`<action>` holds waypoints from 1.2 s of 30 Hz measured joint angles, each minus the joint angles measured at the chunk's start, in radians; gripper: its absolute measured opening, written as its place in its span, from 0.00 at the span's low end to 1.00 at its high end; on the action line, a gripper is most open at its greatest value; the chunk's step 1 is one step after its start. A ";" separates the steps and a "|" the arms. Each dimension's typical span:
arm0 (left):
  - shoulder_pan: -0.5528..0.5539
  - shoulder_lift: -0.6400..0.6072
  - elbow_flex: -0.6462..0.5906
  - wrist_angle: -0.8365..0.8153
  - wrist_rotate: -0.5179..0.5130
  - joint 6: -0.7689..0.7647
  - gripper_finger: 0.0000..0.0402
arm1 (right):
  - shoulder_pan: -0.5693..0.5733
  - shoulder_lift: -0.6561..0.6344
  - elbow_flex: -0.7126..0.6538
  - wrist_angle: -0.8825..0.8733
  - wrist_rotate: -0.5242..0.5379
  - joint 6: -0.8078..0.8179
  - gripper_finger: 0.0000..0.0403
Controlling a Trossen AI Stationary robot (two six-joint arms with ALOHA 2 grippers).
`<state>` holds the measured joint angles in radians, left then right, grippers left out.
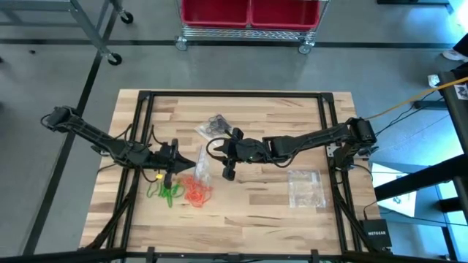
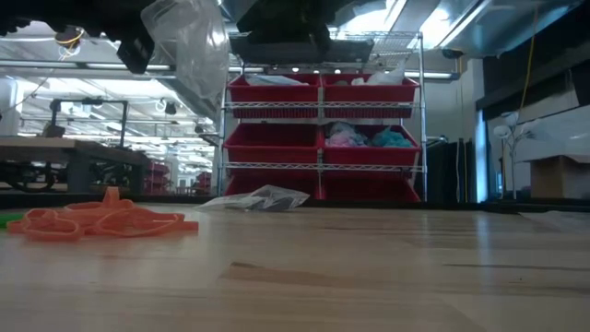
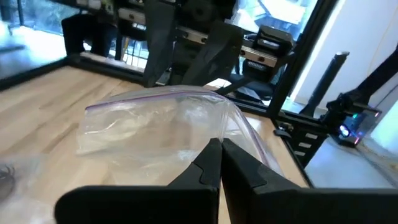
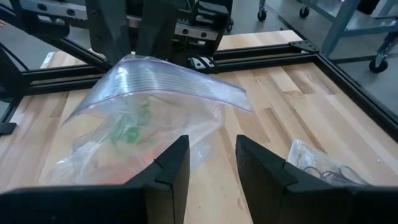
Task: Sort rubber bands
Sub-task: Open the transparent zip bag
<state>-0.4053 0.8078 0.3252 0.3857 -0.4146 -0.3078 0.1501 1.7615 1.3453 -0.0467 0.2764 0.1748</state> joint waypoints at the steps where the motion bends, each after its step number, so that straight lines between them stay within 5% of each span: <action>1: 0.000 0.000 0.000 0.000 0.000 -0.020 0.00 | 0.000 0.000 0.000 0.000 0.000 -0.003 0.30; 12: -0.002 0.000 0.000 0.067 0.074 -0.228 0.00 | 0.012 0.002 0.000 0.047 -0.017 -0.044 0.30; 19: -0.002 0.000 0.000 0.082 0.157 -0.312 0.00 | 0.057 0.010 0.001 0.155 0.031 -0.305 0.30; 36: -0.002 0.000 0.000 0.079 0.168 -0.356 0.00 | 0.079 0.102 0.000 0.355 0.047 -0.515 0.30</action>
<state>-0.4068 0.8074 0.3248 0.4651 -0.2462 -0.6637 0.2291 1.8637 1.3457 0.3085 0.3235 -0.3401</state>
